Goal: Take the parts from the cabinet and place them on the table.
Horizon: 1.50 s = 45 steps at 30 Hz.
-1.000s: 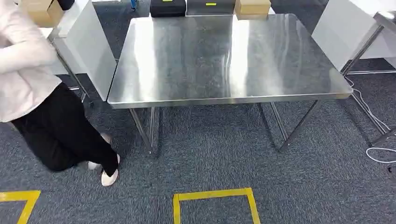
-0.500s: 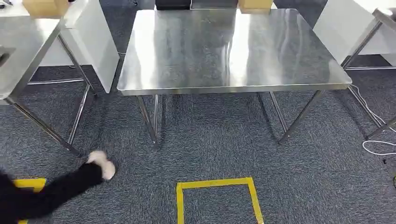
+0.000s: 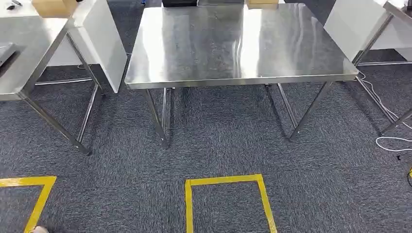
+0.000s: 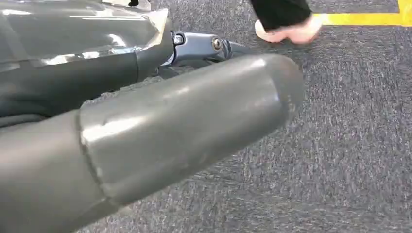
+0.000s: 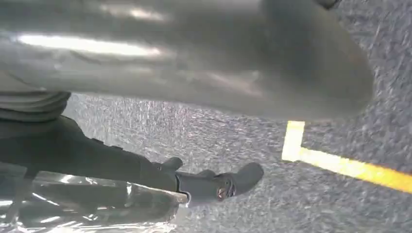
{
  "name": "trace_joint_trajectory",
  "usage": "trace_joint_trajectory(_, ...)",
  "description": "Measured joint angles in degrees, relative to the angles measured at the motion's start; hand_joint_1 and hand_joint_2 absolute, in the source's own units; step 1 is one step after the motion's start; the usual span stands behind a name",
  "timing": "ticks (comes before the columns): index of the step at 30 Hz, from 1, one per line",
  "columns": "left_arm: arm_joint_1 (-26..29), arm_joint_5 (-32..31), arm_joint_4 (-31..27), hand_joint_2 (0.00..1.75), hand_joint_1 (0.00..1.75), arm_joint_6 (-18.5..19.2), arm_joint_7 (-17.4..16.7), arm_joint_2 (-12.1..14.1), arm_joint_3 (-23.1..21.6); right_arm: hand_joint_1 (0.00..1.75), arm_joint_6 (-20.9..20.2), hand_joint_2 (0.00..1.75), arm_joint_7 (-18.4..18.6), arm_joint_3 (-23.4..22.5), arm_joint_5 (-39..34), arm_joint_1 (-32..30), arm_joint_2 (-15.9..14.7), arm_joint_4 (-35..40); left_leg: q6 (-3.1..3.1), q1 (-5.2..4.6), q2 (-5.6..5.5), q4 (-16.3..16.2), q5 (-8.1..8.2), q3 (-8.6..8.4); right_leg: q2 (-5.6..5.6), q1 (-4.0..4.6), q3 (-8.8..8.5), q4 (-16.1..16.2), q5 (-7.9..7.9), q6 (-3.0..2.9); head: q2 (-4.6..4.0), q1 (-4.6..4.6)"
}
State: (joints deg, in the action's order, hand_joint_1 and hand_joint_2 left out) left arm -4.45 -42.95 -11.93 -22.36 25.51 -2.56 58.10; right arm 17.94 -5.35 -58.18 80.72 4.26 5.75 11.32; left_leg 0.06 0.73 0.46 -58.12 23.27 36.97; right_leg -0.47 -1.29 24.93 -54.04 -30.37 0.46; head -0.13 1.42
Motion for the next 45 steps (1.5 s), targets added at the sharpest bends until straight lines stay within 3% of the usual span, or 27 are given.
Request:
trace_joint_trajectory(2,0.05,0.0,0.0,0.0,0.0,0.0,0.0,0.02,0.02,0.0,0.0,0.0,0.0,-0.02,-0.07,-0.07,-0.02,0.0,-0.5,0.08,-0.05,-7.48,7.55,1.98,-0.15,0.2,1.21,-0.07,1.04,-1.13,0.0,0.02)
trace_joint_trajectory(4,0.06,0.0,0.0,0.0,0.0,0.0,0.0,0.02,0.02,0.0,0.02,0.0,0.0,-0.02,-0.04,-0.07,0.04,0.0,-0.89,0.09,-0.05,-15.3,11.12,3.57,-0.28,0.48,2.43,-0.25,1.85,-1.2,0.0,0.0)
trace_joint_trajectory(6,0.06,0.0,0.0,0.0,0.0,0.07,0.0,0.0,0.02,0.0,0.0,0.0,0.0,-0.02,0.02,-0.11,0.07,0.0,-0.83,0.13,-0.04,-15.27,9.35,1.53,-0.31,0.57,3.48,-0.83,2.52,-0.91,0.0,0.02)
trace_joint_trajectory(8,0.04,-0.02,0.0,0.0,0.0,0.09,0.0,0.02,0.02,0.0,0.02,0.0,0.0,-0.02,0.18,-0.13,0.13,-0.02,-0.58,0.23,-0.04,-7.11,5.99,-4.48,-0.28,0.56,4.43,-1.46,2.84,-0.75,0.0,0.03)
trace_joint_trajectory(9,0.02,-0.02,0.0,0.0,0.0,0.07,0.0,0.02,0.02,0.0,0.02,0.0,0.09,-0.02,0.2,-0.09,0.15,0.0,-0.28,0.24,-0.19,-2.29,5.25,-7.75,-0.28,0.57,4.78,-1.89,2.93,-0.6,0.0,0.05)
trace_joint_trajectory(10,-0.02,0.0,0.0,0.0,0.0,0.09,0.0,0.04,0.02,0.0,0.02,0.0,0.13,-0.02,0.18,-0.03,0.2,0.0,0.0,-0.1,-0.34,0.21,6.08,-9.13,-0.34,1.0,5.42,-2.3,3.11,-0.3,0.0,0.03)
trace_joint_trajectory(13,0.13,-0.09,0.0,0.0,0.0,0.07,0.0,0.07,0.0,0.0,0.02,0.0,0.11,-0.02,0.0,0.03,0.24,0.0,0.33,-0.53,-0.36,0.58,5.89,-8.49,-0.39,0.72,5.89,-2.26,4.04,1.08,0.0,-0.02)
trace_joint_trajectory(15,-0.04,-0.09,0.0,0.0,0.0,0.07,0.0,0.05,0.0,0.0,0.02,0.0,0.13,-0.02,-0.04,0.0,0.18,0.0,1.33,0.18,-0.24,2.61,5.25,-8.61,-0.4,1.11,6.61,-2.7,3.75,1.53,0.0,-0.08)
trace_joint_trajectory(17,-0.15,-0.09,0.0,0.0,0.0,0.09,0.0,-0.04,0.0,0.0,0.0,0.0,0.11,-0.02,-0.09,-0.01,0.18,0.0,2.69,0.01,-0.02,2.68,4.21,-7.34,-0.03,0.89,9.49,-9.06,-1.29,0.87,0.0,-0.48)
trace_joint_trajectory(19,-0.16,-0.09,0.0,0.0,0.0,0.09,0.0,-0.11,0.0,0.0,-0.09,0.0,0.11,-0.02,0.02,-0.07,0.15,0.0,2.77,-0.09,0.12,2.64,3.33,-6.16,0.03,0.55,12.26,-17.75,-5.29,0.85,0.0,-0.44)
trace_joint_trajectory(20,-0.16,-0.09,0.0,0.0,0.0,0.07,0.0,-0.11,0.0,0.0,-0.18,0.0,0.11,-0.02,0.07,-0.11,0.15,0.0,2.67,-0.09,0.12,2.62,2.81,-5.51,0.03,0.48,12.51,-19.71,-5.45,1.36,0.0,-0.57)
trace_joint_trajectory(22,-0.15,-0.09,0.0,0.0,0.0,0.09,0.0,-0.22,0.0,0.0,-0.33,0.0,0.11,-0.02,0.15,-0.08,-0.02,0.0,2.3,0.03,0.12,2.46,1.99,-4.36,0.02,0.04,9.12,-15.66,-2.78,2.89,0.0,-0.57)
trace_joint_trajectory(24,-0.16,-0.09,0.0,0.0,0.0,0.09,0.0,-0.31,0.0,0.0,-0.37,0.0,0.11,-0.02,0.2,0.03,-0.22,0.0,1.65,0.21,0.07,1.94,1.43,-3.5,0.01,-0.58,2.56,-5.34,0.1,4.12,0.0,-0.59)
trace_joint_trajectory(25,-0.15,-0.09,-0.02,0.0,0.0,0.09,0.0,-0.17,0.02,0.0,-0.42,0.0,0.11,0.0,0.2,0.2,-0.09,-0.02,1.26,-0.02,0.08,1.61,1.27,-2.97,0.1,-0.67,0.61,-1.76,-0.9,4.1,0.0,-0.65)
trace_joint_trajectory(26,-0.22,-0.09,0.0,0.0,0.0,0.09,0.0,-0.15,0.02,0.0,-0.42,0.0,0.07,0.0,0.2,0.3,-0.13,0.0,0.79,-0.18,0.12,1.34,0.85,-2.56,0.61,0.32,0.03,-1.11,-0.73,3.59,0.0,-0.61)
trace_joint_trajectory(29,-0.15,-0.09,0.0,0.0,0.0,0.07,0.0,-0.2,0.0,0.0,-0.55,0.0,0.0,0.0,0.2,-0.02,-0.15,-0.02,0.16,-0.14,0.04,1.19,0.01,-2.41,0.47,0.11,1.8,-1.58,-0.33,2.65,0.0,-0.33)
trace_joint_trajectory(30,-0.14,-0.09,0.0,0.0,0.0,0.07,0.0,-0.15,0.02,0.0,-0.59,0.0,0.0,0.0,0.18,-0.01,-0.13,-0.02,-0.13,0.3,-0.02,0.7,0.69,-1.93,0.35,-0.6,2.01,-1.52,0.11,1.75,0.0,-0.24)
trace_joint_trajectory(32,-0.07,-0.09,0.0,0.0,0.0,0.07,-0.02,-0.15,0.02,0.0,-0.59,0.0,-0.02,0.0,0.22,0.02,-0.15,0.0,-0.47,0.31,-0.03,-4.35,7.1,-0.43,0.28,-0.01,2.63,-1.55,1.1,0.15,0.0,-0.09)
trace_joint_trajectory(34,-0.09,-0.09,0.0,0.0,0.0,0.07,-0.02,-0.2,0.02,0.0,-0.57,0.0,-0.02,0.0,0.48,0.01,-0.2,-0.02,-0.71,0.32,-0.05,-13.04,12.38,1.9,0.2,0.52,3.77,-1.67,2.02,-0.85,0.0,-0.04)
trace_joint_trajectory(35,-0.08,-0.09,0.0,0.0,0.0,0.09,-0.02,-0.22,0.02,0.0,-0.59,0.0,-0.02,0.0,0.48,-0.02,-0.2,0.0,-0.66,0.32,-0.05,-15.64,12.97,2.37,0.17,0.72,4.28,-1.73,2.37,-0.93,0.0,-0.06)
trace_joint_trajectory(36,-0.07,-0.11,0.0,0.0,0.0,0.11,0.0,-0.24,0.02,0.0,-0.57,0.0,0.0,0.0,0.52,-0.06,-0.24,-0.02,-0.37,0.32,-0.05,-16.25,11.99,1.61,0.18,1.03,5.02,-1.88,2.8,-1.0,0.0,-0.02)
trace_joint_trajectory(38,-0.09,-0.17,0.0,0.0,0.0,0.15,0.04,-0.24,0.02,0.0,-0.57,0.0,0.0,0.0,0.52,-0.04,-0.24,-0.02,0.62,0.06,-0.09,-10.37,8.42,-2.98,0.23,1.52,5.91,-2.09,3.28,-1.04,0.0,0.0)
trace_joint_trajectory(39,-0.15,-0.17,0.0,0.0,0.0,0.15,0.06,-0.24,0.02,0.0,-0.55,0.0,0.0,0.0,0.52,-0.04,-0.22,-0.02,1.65,-0.29,-0.26,-4.66,6.88,-6.93,0.27,1.72,6.05,-2.11,3.53,-1.04,0.0,0.0)
trace_joint_trajectory(40,-0.23,-0.17,-0.04,0.0,0.0,0.15,0.07,-0.03,0.02,0.0,-0.48,0.0,0.0,0.0,0.54,-0.05,-0.05,-0.04,2.8,-0.88,-0.48,-0.24,7.01,-9.85,0.24,1.47,6.13,-2.11,3.8,-0.99,0.0,-0.1)
trace_joint_trajectory(41,-0.29,-0.22,-0.02,0.0,0.0,0.15,0.09,0.04,0.0,0.0,-0.35,0.0,0.0,0.0,0.61,0.01,0.09,-0.04,3.12,-0.94,-0.26,1.96,7.26,-10.92,0.2,2.31,6.37,-2.21,4.06,-0.69,0.0,-0.15)
trace_joint_trajectory(44,-0.33,-0.26,-0.04,0.0,0.0,0.13,0.17,0.13,0.02,0.0,-0.17,0.0,-0.02,0.11,0.92,0.17,-0.02,-0.06,3.61,-1.7,-0.34,2.84,6.32,-10.45,0.01,1.46,6.91,-2.03,5.39,0.63,0.0,0.05)
trace_joint_trajectory(45,-0.35,-0.26,-0.02,0.0,0.0,0.15,0.17,0.02,0.02,0.0,-0.17,0.0,-0.02,0.11,0.9,0.03,-0.15,-0.04,3.88,-0.89,-0.07,4.14,5.24,-10.48,0.01,1.85,7.35,-2.26,5.1,0.81,0.0,-0.06)
